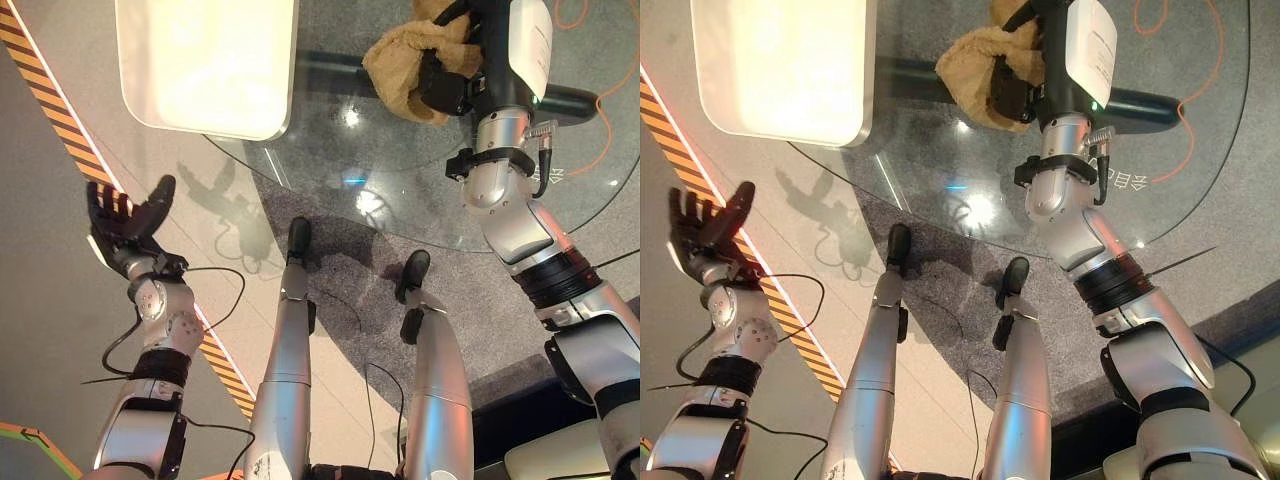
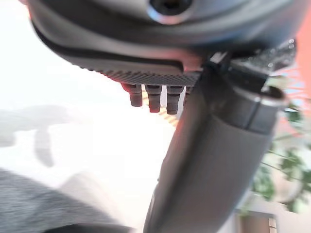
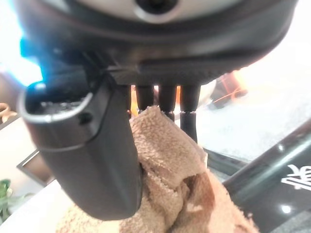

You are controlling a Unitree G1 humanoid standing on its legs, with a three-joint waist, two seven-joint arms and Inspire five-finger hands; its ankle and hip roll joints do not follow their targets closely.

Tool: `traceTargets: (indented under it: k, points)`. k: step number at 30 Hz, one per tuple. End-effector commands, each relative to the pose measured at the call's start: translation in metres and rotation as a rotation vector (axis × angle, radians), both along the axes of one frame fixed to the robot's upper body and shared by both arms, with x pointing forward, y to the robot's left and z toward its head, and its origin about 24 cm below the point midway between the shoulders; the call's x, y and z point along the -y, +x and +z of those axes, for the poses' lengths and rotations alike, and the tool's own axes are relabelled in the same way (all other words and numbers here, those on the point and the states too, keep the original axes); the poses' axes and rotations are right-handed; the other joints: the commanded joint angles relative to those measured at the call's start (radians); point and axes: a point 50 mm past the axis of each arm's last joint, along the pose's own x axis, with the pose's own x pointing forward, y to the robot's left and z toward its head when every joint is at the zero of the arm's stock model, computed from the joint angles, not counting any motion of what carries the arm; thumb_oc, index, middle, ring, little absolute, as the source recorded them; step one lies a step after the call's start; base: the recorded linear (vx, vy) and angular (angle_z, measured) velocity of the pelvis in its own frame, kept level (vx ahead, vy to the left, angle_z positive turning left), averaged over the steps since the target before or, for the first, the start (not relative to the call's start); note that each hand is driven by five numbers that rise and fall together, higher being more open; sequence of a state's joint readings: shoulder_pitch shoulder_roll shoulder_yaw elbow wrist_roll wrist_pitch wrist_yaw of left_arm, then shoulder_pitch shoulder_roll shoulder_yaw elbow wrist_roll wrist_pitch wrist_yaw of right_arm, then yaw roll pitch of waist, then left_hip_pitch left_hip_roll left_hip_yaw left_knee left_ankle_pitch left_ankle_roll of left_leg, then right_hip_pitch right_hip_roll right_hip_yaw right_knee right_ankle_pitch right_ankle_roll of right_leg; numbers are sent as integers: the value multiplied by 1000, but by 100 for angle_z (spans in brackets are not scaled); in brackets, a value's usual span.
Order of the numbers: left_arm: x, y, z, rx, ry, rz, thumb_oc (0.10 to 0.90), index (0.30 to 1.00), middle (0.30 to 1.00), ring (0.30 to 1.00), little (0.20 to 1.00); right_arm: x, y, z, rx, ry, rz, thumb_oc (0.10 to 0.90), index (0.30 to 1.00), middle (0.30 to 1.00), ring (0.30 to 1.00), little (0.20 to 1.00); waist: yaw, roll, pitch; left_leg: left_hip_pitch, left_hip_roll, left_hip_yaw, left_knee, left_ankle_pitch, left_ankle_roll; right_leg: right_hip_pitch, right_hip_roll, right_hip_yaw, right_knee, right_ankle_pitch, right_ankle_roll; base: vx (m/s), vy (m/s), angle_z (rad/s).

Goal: Wipe the table with a cloth and put it in the basket.

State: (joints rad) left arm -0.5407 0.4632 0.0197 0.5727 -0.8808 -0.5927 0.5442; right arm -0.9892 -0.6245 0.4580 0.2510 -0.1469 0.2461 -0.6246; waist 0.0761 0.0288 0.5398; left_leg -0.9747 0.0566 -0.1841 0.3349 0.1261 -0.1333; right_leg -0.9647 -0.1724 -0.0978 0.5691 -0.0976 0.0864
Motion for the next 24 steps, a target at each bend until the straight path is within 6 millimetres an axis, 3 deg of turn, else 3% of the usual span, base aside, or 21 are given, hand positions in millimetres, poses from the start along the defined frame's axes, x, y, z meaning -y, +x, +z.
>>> traceTargets:
  k: [1,2,8,10,15,24]
  points:
    - [-25,-23,46,203,122,225,800,900,900,900,900,8,-30,41,301,35,17,100,300,300,300,200,-5,-14,-20,71,-120,109,7,-83,131,60,167,-9,-117,42,-59,-5,-24,-3]
    - [-18,-26,58,264,158,235,800,900,900,900,900,8,-34,40,317,48,30,100,300,300,300,200,-9,-17,-20,70,-120,108,8,-85,132,61,169,-4,-116,42,-58,-6,-28,-4]
    - [3,-36,83,376,247,280,800,900,900,900,900,11,-43,29,335,65,51,100,300,300,300,200,-16,-25,-20,75,-120,112,8,-87,133,66,177,5,-114,44,-54,0,-3,-1]
    - [11,-44,101,456,282,310,800,900,900,900,900,11,-47,27,342,67,65,100,300,300,300,200,-19,-31,-20,79,-120,113,7,-89,134,70,180,8,-117,47,-51,3,-39,-1]
    - [26,-52,120,541,355,327,800,900,900,900,900,10,-50,28,351,72,73,100,300,300,300,200,-21,-34,-20,86,-120,116,5,-89,133,78,182,12,-120,50,-49,0,0,0]
    - [41,-61,127,621,408,270,800,900,900,900,900,10,-55,27,360,63,91,100,300,300,300,200,-25,-29,-20,100,-118,122,-3,-88,130,90,179,18,-125,50,-44,3,1,0]
